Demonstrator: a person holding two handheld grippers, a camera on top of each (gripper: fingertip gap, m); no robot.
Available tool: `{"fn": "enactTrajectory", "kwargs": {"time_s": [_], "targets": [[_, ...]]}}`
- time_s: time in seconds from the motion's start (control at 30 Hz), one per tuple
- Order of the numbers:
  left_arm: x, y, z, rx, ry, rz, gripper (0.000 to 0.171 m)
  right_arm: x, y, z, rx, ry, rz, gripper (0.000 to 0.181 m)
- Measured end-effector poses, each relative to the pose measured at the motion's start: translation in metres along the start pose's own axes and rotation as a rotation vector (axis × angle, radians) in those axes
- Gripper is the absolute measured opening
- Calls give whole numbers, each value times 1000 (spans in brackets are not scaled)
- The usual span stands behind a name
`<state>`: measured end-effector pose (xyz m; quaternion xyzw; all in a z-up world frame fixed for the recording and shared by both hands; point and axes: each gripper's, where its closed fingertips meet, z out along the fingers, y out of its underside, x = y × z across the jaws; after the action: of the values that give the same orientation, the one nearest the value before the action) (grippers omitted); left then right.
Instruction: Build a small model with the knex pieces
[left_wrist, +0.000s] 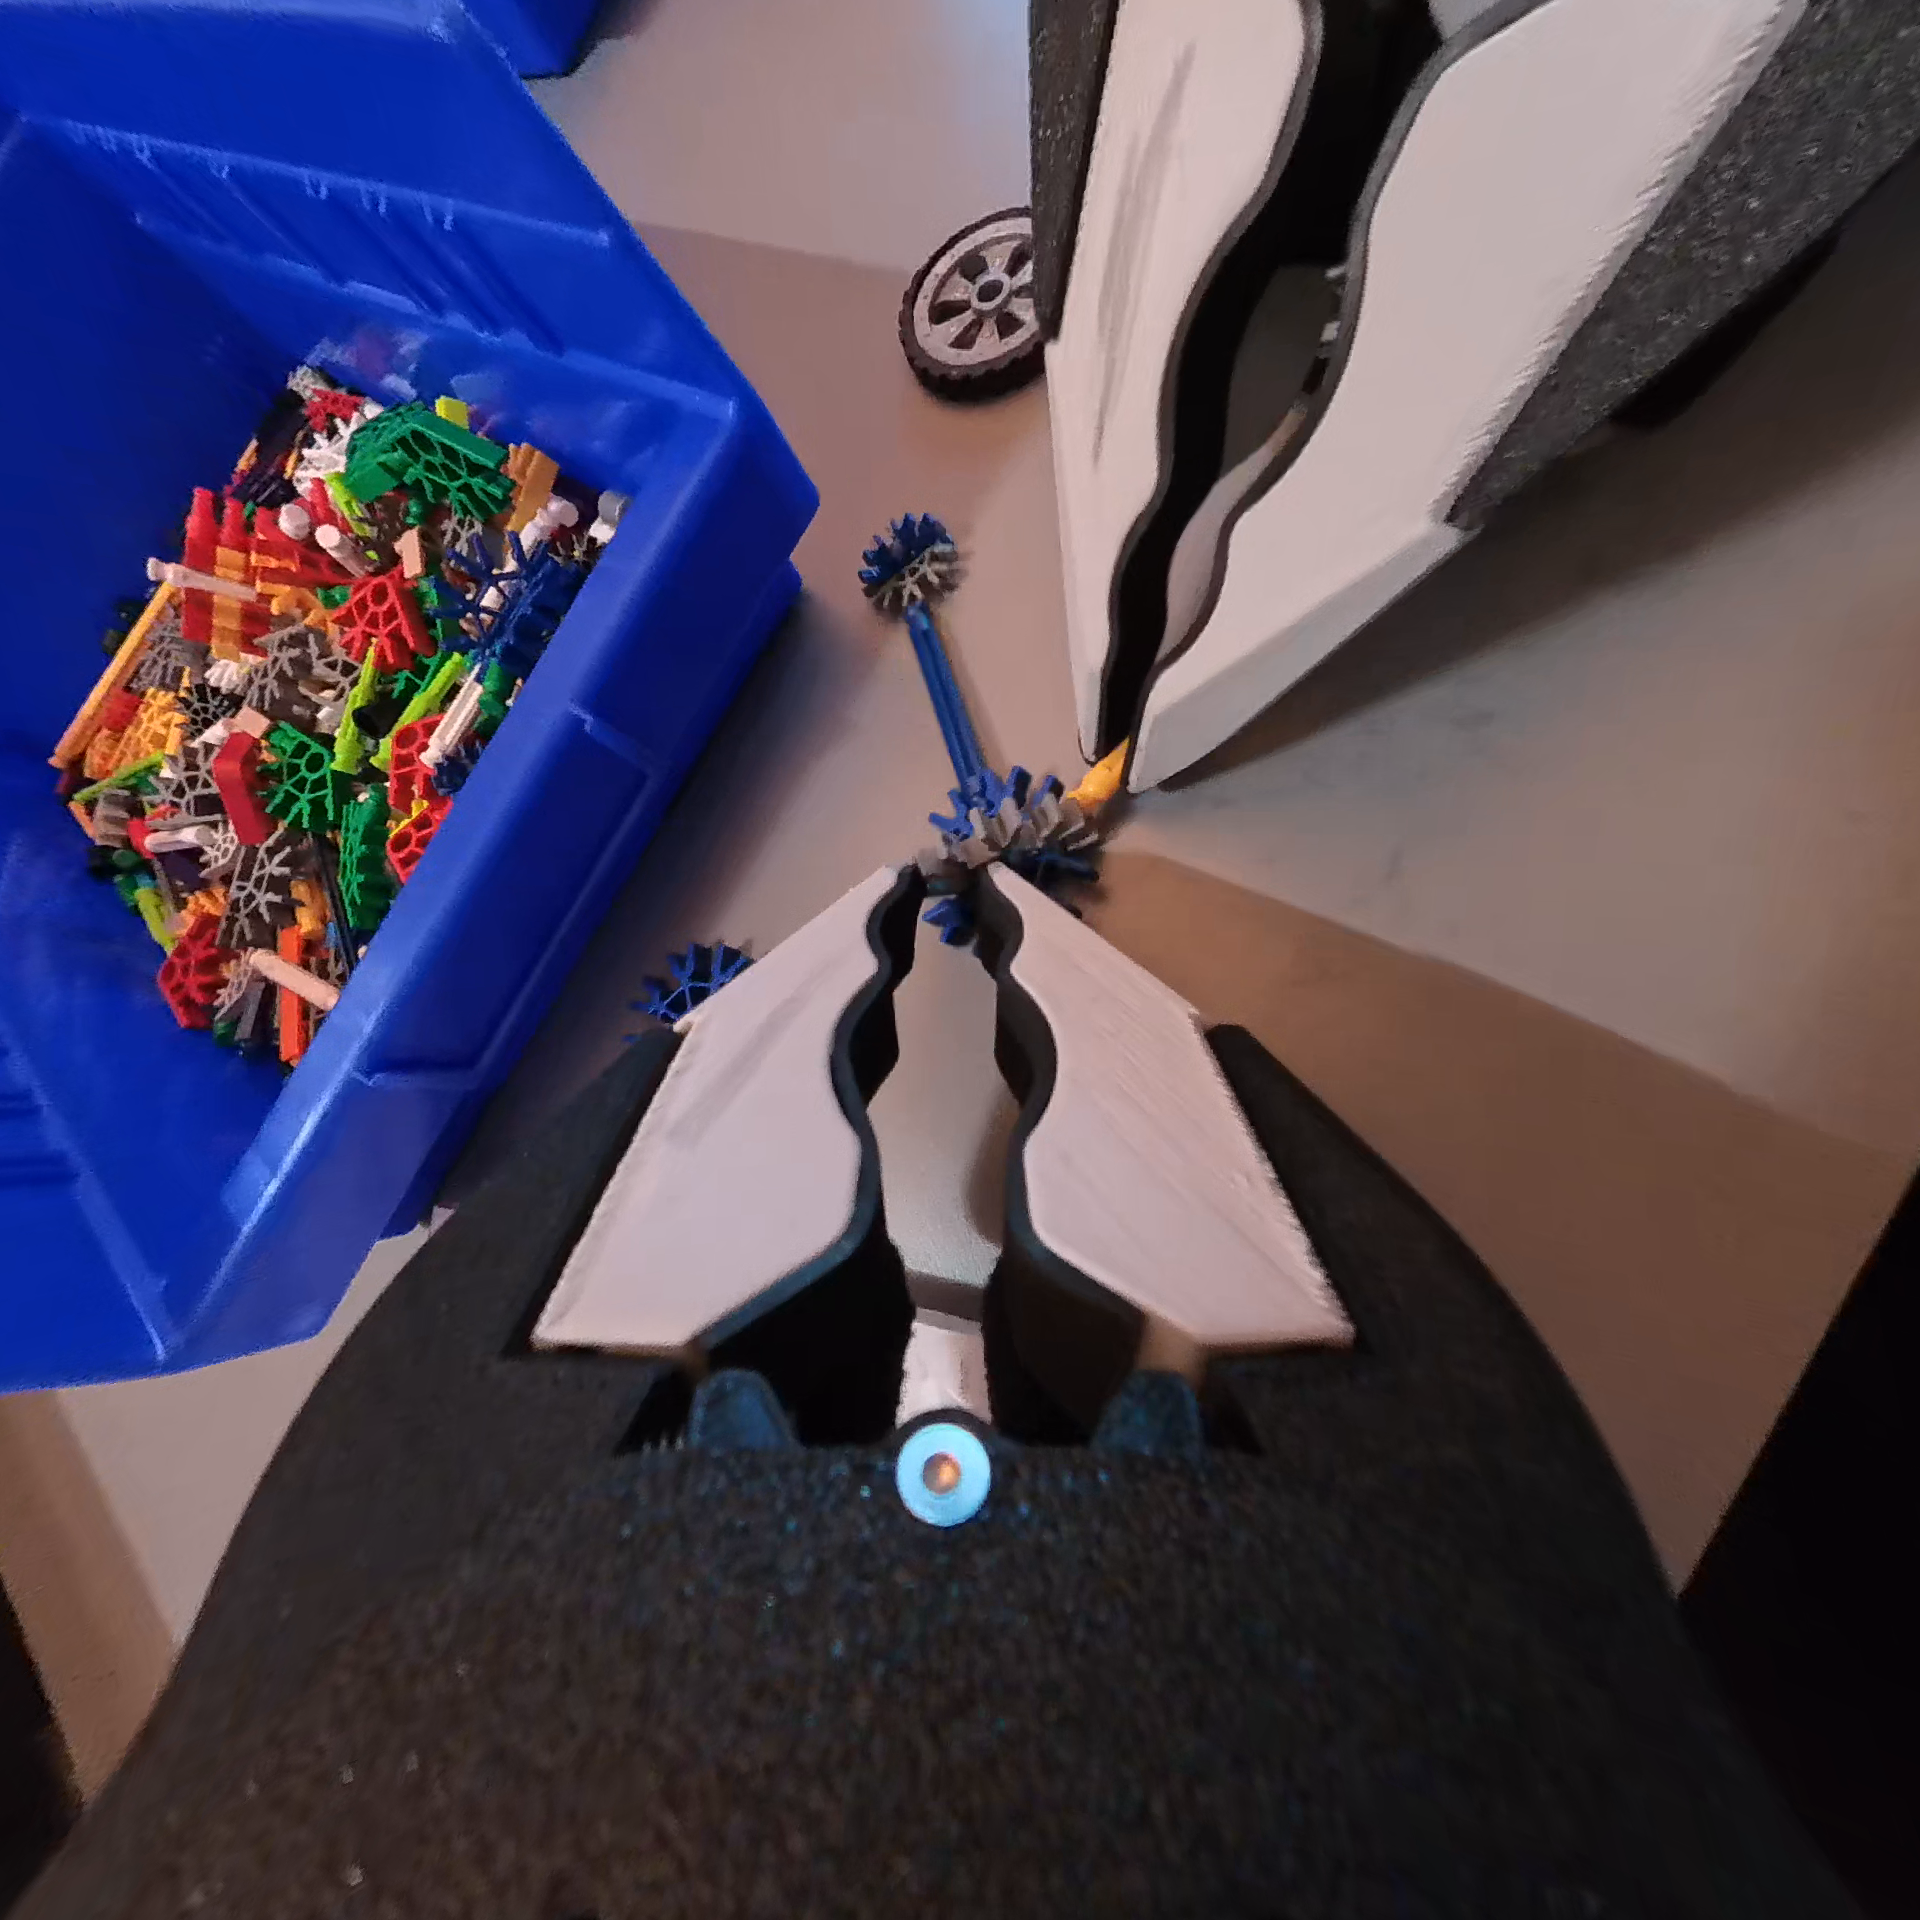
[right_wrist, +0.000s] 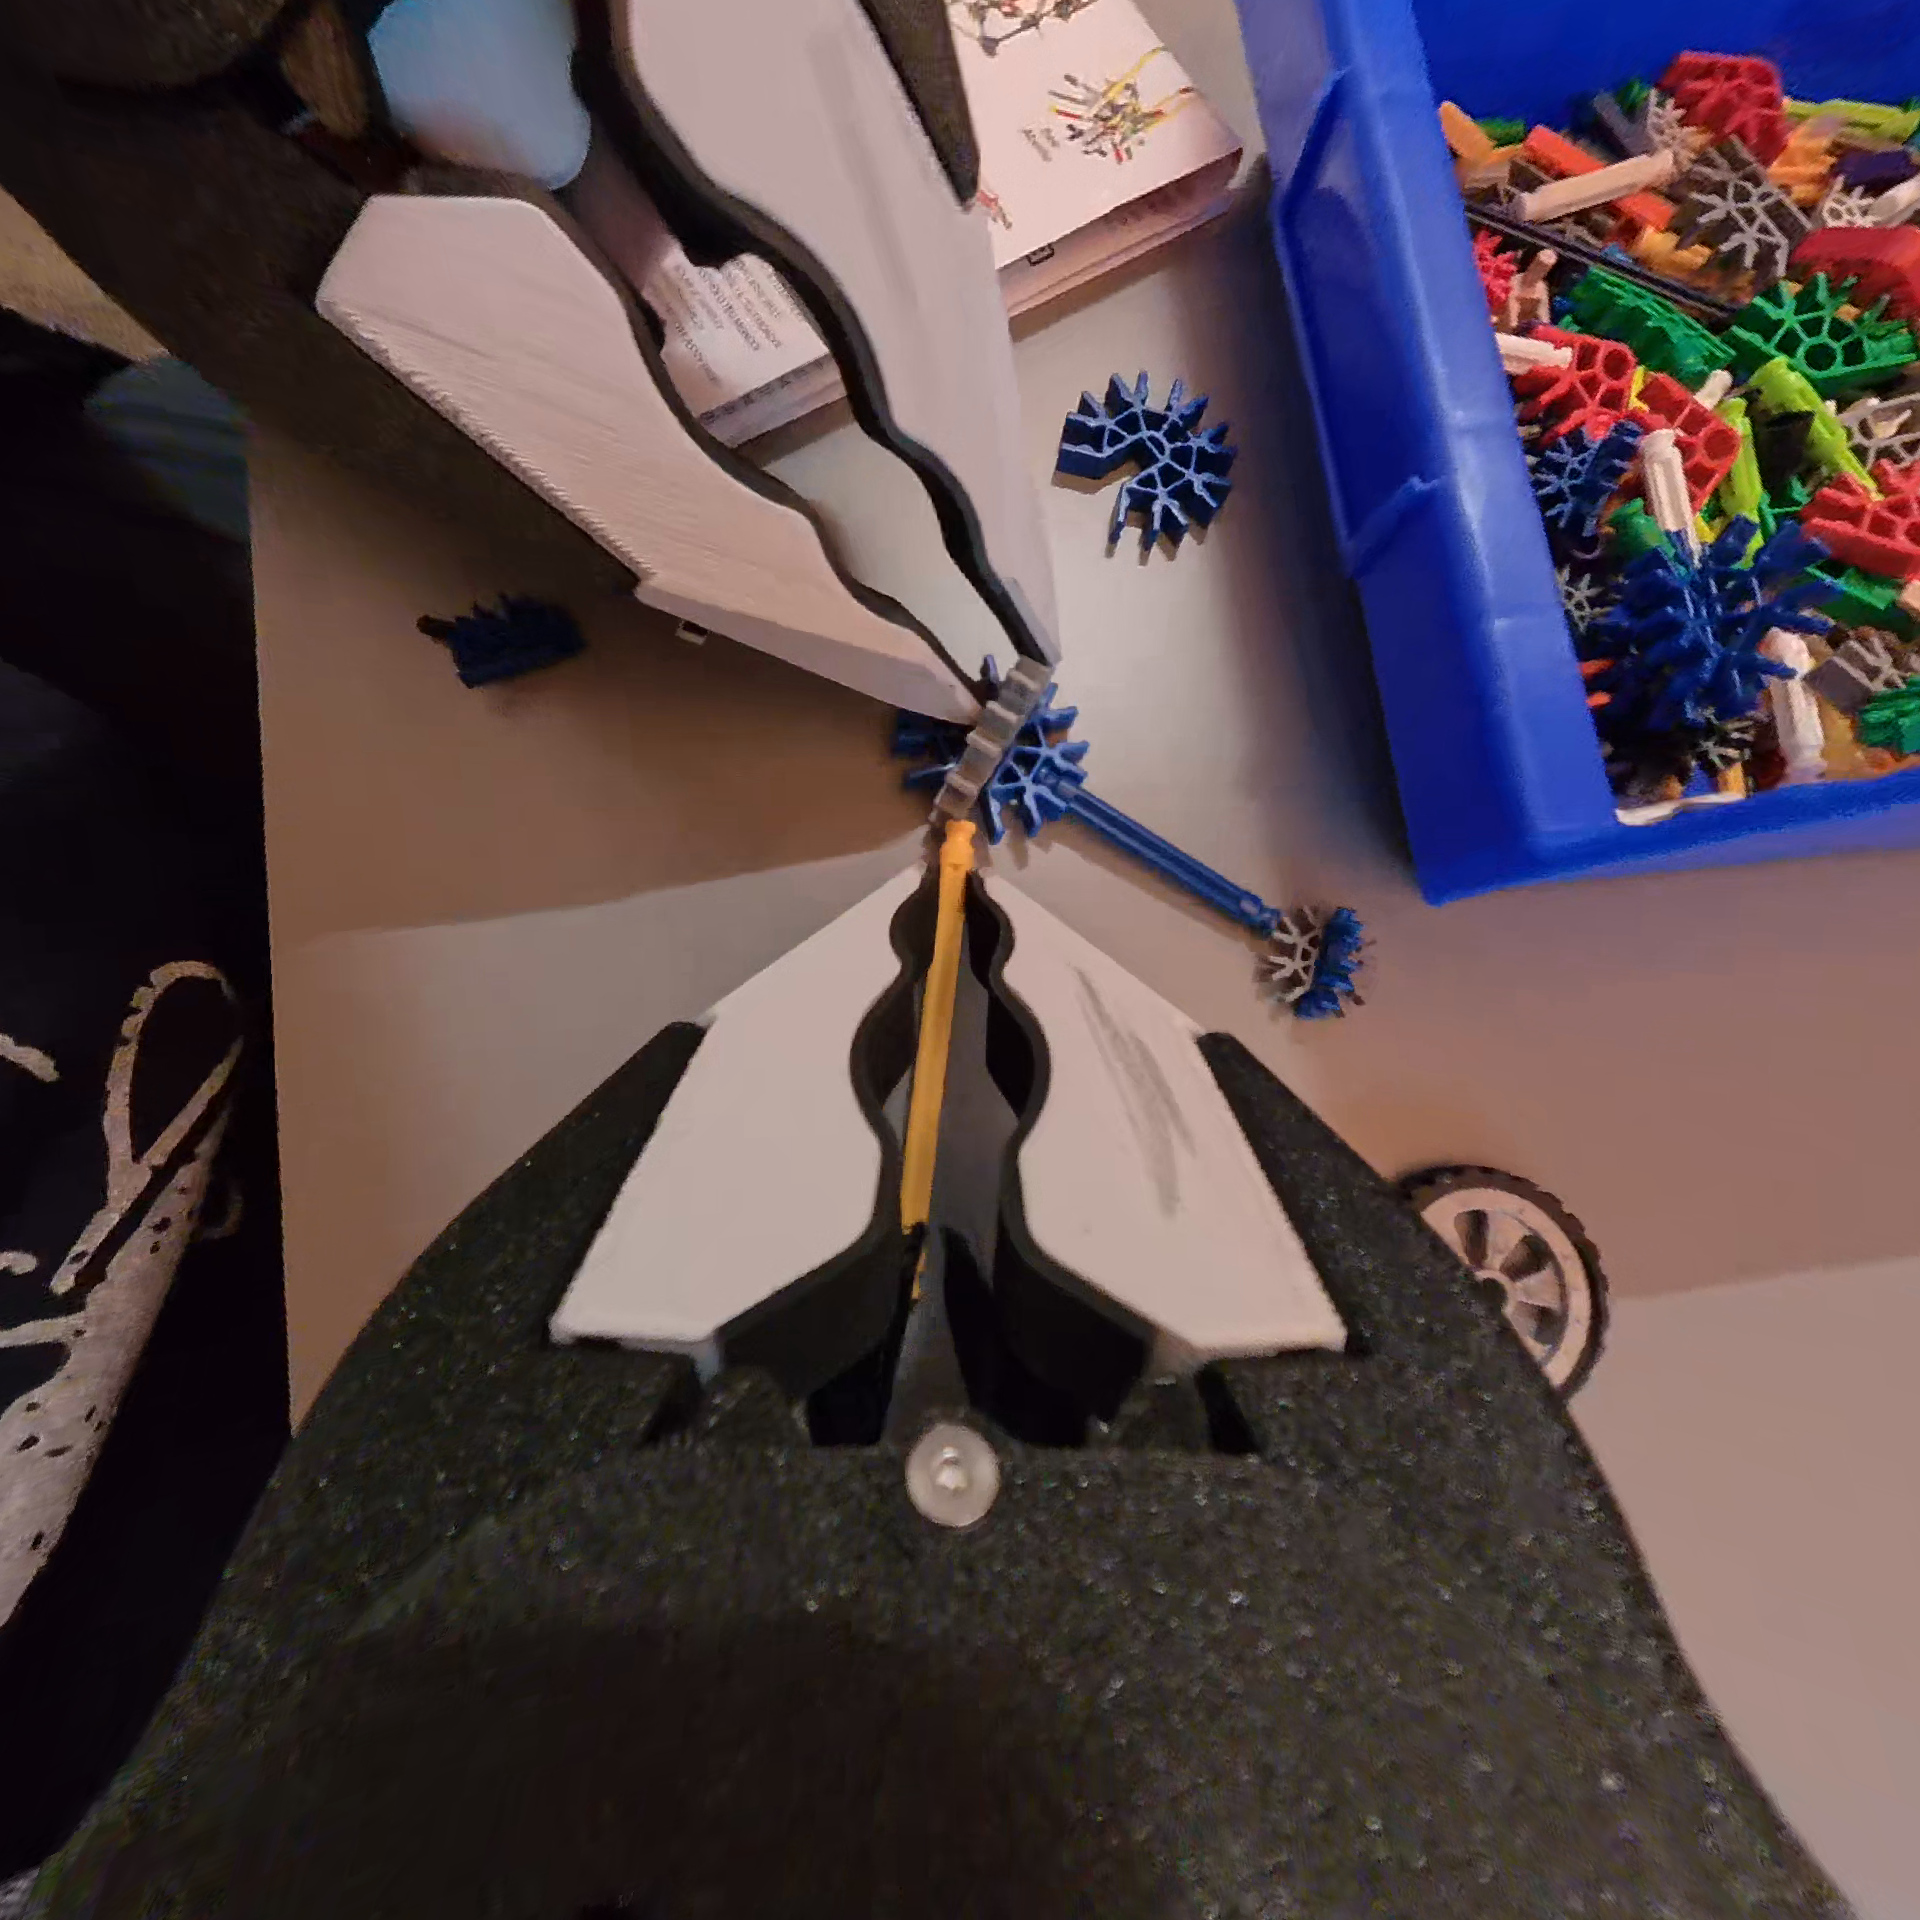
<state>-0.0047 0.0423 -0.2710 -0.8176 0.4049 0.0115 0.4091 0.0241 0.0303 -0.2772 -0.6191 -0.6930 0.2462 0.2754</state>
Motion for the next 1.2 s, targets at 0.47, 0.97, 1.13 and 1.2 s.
{"fn": "enactTrajectory", "kwargs": {"time_s": [0.47,0.97,1.13,1.2], "targets": [[-3,4,-4,-12,12,47,2,-1,9,-11,-53,-30,-37,4],[-22,2,-18,-29,89,135,26,3,9,-9,-45,-23,-41,4],[-11,17,-9,-102,262,66,32,4,10,-6,-49,-11,-50,4],[-2,20,-5,-110,297,65,33,6,11,-6,-48,-5,-43,4]]}}
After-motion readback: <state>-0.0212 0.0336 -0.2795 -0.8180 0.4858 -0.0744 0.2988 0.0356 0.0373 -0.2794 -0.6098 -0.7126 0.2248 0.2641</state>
